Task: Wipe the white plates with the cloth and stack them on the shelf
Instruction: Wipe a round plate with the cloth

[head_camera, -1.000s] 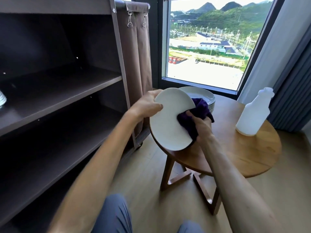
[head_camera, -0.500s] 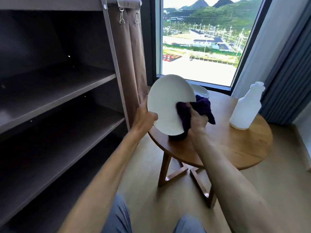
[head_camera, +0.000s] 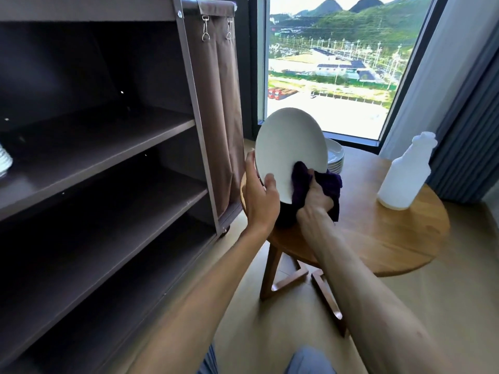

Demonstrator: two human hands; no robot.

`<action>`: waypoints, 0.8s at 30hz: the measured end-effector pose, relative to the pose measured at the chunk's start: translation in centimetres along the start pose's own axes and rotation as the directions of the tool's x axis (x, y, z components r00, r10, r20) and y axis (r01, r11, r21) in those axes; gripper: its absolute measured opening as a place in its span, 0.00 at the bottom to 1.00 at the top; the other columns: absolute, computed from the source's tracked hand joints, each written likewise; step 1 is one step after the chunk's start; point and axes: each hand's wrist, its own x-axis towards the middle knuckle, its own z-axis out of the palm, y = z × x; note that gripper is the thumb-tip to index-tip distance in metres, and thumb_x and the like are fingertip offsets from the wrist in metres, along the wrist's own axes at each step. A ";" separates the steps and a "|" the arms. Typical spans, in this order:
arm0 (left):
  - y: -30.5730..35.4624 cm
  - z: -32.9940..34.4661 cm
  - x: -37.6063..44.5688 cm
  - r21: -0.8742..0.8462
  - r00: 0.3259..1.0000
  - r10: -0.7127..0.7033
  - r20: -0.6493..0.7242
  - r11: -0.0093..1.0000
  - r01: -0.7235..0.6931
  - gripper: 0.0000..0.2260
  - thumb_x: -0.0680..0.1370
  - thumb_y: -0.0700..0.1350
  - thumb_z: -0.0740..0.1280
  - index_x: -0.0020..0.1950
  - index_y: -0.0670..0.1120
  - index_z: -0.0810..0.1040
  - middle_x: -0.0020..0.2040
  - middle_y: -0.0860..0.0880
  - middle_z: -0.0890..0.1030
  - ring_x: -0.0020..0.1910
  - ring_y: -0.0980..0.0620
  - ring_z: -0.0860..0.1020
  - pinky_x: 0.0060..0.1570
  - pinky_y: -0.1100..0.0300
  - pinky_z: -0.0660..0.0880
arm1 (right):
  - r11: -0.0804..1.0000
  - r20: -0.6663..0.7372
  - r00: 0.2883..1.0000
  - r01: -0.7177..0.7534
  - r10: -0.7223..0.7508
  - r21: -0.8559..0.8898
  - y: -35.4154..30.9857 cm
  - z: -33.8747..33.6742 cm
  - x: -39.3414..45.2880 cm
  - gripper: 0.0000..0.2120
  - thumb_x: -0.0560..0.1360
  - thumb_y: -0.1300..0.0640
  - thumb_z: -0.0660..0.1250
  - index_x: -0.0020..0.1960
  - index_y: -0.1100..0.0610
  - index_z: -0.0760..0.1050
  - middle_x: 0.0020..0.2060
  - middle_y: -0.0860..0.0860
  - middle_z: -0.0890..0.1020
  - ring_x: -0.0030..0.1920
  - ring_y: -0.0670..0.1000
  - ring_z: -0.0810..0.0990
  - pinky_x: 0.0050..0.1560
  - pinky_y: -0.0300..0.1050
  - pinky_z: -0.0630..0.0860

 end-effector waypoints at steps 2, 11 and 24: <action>0.0 0.1 0.5 0.021 1.000 0.009 0.012 1.000 -0.009 0.27 0.85 0.40 0.61 0.82 0.53 0.58 0.78 0.49 0.67 0.74 0.49 0.69 0.70 0.52 0.75 | 1.000 0.010 1.000 0.016 -0.016 -0.009 -0.4 -0.6 0.4 0.23 0.67 0.53 0.83 0.58 0.61 0.81 0.49 0.54 0.86 0.48 0.55 0.86 0.46 0.49 0.85; 1.7 -3.8 4.9 0.273 0.922 0.038 0.386 0.950 -0.153 0.25 0.81 0.34 0.62 0.76 0.51 0.71 0.60 0.48 0.80 0.59 0.48 0.78 0.49 0.57 0.81 | 0.839 0.225 0.920 0.387 -0.322 -0.381 -5.1 -2.5 2.7 0.29 0.60 0.49 0.84 0.56 0.56 0.79 0.49 0.50 0.85 0.49 0.49 0.84 0.57 0.53 0.82; -0.1 -1.0 1.6 -0.149 0.547 -0.559 0.624 0.602 0.785 0.17 0.83 0.33 0.59 0.70 0.45 0.72 0.53 0.43 0.79 0.49 0.42 0.79 0.40 0.51 0.83 | 0.970 0.721 0.665 0.021 -0.193 0.240 -8.2 -0.6 -0.7 0.26 0.79 0.39 0.53 0.51 0.55 0.83 0.44 0.56 0.83 0.46 0.56 0.81 0.52 0.46 0.78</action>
